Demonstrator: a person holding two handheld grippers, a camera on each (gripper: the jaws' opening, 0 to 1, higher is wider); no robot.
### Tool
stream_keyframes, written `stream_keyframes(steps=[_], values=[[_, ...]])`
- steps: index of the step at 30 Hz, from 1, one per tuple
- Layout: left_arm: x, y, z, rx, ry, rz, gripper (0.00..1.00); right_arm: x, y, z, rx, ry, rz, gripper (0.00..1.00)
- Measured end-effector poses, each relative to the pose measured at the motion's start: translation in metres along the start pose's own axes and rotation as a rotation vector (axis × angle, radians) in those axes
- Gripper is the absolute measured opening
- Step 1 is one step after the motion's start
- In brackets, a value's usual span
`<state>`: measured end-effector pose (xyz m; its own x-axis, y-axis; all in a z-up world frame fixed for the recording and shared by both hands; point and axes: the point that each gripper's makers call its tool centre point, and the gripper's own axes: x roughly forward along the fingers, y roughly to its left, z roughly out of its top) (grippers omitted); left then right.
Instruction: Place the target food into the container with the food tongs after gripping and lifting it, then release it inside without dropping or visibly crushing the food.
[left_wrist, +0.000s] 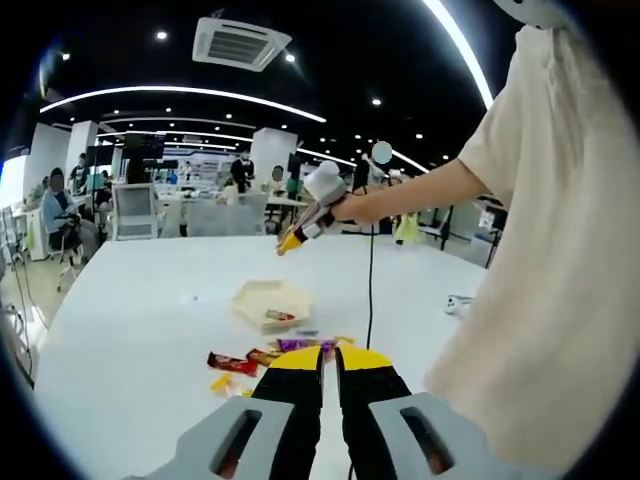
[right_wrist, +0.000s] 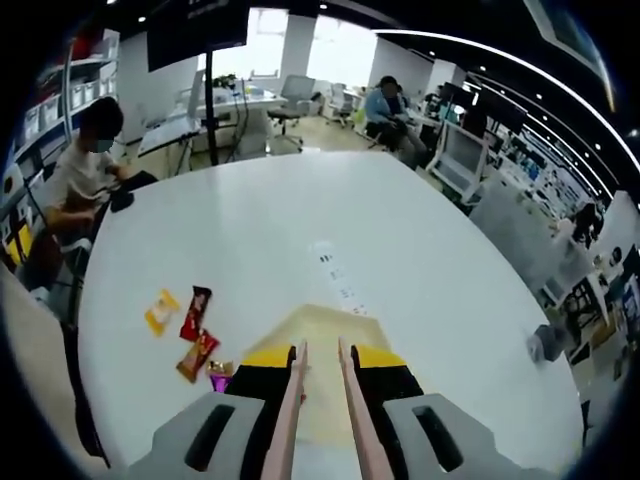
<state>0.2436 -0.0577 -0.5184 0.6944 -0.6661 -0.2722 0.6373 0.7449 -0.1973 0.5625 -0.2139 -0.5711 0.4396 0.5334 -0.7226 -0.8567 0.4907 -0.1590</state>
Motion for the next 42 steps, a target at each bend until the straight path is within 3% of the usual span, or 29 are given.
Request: stream_keyframes(steps=[16, 26, 42], values=[[0.002, -0.011, -0.002, 0.016, 0.012, -0.040, 0.02, -0.009, 0.047, -0.021, -0.017, 0.003, 0.045, 0.21], [0.000, -0.013, -0.001, 0.024, 0.011, -0.047, 0.02, -0.012, 0.075, -0.054, -0.004, 0.046, 0.067, 0.21], [0.001, -0.017, -0.001, 0.027, 0.014, -0.057, 0.02, -0.007, 0.105, -0.068, 0.006, 0.068, 0.101, 0.21]])
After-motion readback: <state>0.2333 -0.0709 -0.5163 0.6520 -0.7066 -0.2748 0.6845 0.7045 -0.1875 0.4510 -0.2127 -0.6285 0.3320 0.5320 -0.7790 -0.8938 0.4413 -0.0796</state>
